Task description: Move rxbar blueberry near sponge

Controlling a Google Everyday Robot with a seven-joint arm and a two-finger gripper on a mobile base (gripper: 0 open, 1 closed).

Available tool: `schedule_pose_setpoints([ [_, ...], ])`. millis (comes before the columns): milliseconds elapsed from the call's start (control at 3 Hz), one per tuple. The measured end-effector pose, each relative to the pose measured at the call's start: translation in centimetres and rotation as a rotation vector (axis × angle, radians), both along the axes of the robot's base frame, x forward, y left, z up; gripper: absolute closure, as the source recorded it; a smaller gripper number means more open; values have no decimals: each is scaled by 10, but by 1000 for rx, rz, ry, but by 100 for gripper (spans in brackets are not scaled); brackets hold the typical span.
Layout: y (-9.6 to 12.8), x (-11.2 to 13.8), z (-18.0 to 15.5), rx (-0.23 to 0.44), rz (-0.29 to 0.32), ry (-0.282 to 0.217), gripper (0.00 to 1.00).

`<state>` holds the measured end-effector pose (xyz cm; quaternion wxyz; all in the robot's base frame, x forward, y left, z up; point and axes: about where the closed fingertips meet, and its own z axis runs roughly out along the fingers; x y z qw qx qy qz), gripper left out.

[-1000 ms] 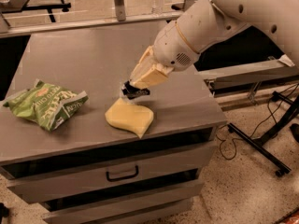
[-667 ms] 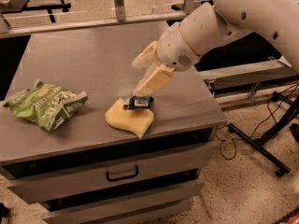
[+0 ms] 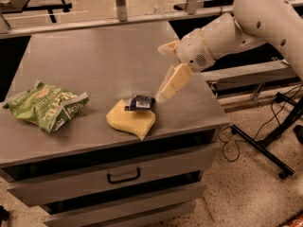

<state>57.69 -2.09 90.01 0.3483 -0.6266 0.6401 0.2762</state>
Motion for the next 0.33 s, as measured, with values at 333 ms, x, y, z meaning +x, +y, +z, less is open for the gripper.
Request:
schedule_pose_setpoints([
  [333, 0, 0, 0, 0, 0, 0, 0],
])
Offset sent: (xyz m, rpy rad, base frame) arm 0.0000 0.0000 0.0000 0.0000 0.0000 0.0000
